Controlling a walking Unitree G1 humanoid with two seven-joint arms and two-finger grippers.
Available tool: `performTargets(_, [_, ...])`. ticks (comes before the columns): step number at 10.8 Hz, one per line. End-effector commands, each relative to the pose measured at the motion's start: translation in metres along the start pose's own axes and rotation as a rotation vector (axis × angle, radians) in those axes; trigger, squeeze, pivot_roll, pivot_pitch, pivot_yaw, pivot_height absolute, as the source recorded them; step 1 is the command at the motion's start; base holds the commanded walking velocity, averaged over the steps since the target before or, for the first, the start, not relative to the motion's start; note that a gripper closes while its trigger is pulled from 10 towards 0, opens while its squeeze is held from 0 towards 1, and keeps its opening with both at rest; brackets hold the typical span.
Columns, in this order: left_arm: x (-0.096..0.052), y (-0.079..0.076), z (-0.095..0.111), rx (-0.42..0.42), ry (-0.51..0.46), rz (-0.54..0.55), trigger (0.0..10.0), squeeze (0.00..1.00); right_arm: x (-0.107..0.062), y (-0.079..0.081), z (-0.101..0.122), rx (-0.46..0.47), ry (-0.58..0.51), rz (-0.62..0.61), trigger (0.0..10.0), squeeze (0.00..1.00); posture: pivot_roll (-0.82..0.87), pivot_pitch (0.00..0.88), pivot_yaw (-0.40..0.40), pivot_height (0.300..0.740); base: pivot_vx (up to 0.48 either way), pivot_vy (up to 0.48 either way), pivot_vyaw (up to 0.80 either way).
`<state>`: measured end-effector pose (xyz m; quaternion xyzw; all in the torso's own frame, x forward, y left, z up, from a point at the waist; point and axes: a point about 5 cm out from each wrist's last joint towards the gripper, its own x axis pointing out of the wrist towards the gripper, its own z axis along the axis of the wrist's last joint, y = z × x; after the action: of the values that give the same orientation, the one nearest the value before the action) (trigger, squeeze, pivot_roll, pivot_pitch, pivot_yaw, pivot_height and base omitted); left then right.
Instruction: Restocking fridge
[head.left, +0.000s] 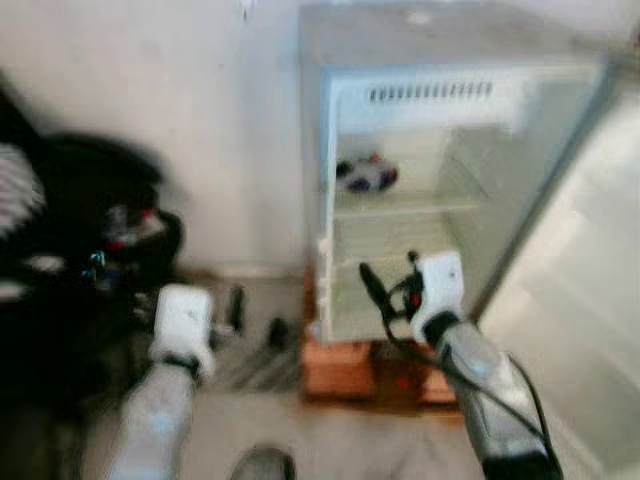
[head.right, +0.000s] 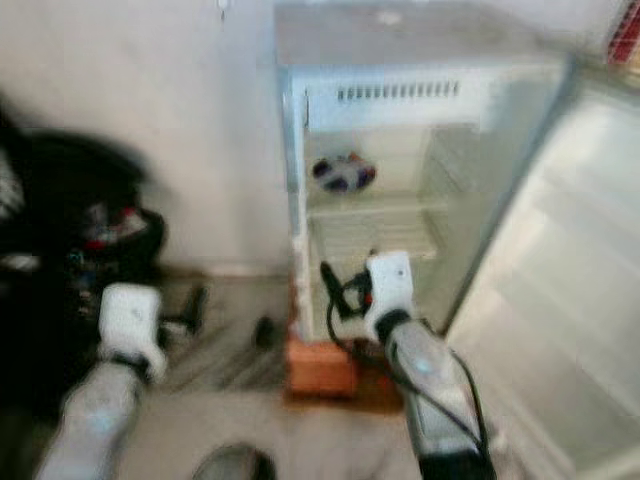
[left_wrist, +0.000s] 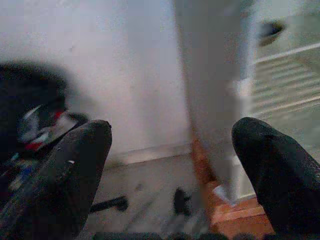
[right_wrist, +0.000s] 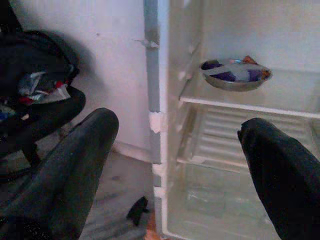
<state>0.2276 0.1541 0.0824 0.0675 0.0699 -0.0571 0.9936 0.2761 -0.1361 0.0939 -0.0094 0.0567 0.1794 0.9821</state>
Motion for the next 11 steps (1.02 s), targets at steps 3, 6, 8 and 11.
performTargets(3, [0.0129, 0.0049, 0.0176, -0.002, -0.078, -0.001, 10.0, 0.0, 0.0034, 0.0009, 0.0087, 0.007, -0.044, -0.009, 10.0, 0.0, 0.07, 0.057, 0.025, 0.74, 0.0, 0.0, 0.0])
performTargets(6, [0.0108, 0.0035, 0.012, 0.014, -0.05, -0.001, 10.0, 0.0, 0.0018, 0.0003, 0.005, -0.006, -0.035, -0.007, 10.0, 0.0, 0.07, 0.063, 0.022, 0.74, 0.0, -0.32, 0.0])
performTargets(8, [0.0108, 0.0027, 0.0114, 0.021, -0.049, 0.0, 10.0, 0.0, 0.0031, 0.0014, 0.0048, -0.007, -0.033, 0.002, 10.0, 0.0, 0.07, 0.065, 0.018, 0.74, 0.0, -0.48, 0.0])
performTargets(11, [0.0102, 0.0004, 0.0089, 0.019, -0.035, 0.0, 10.0, 0.0, 0.0038, 0.0013, 0.004, -0.011, -0.026, 0.012, 10.0, 0.0, 0.07, 0.068, 0.014, 0.74, 0.0, -0.466, 0.0])
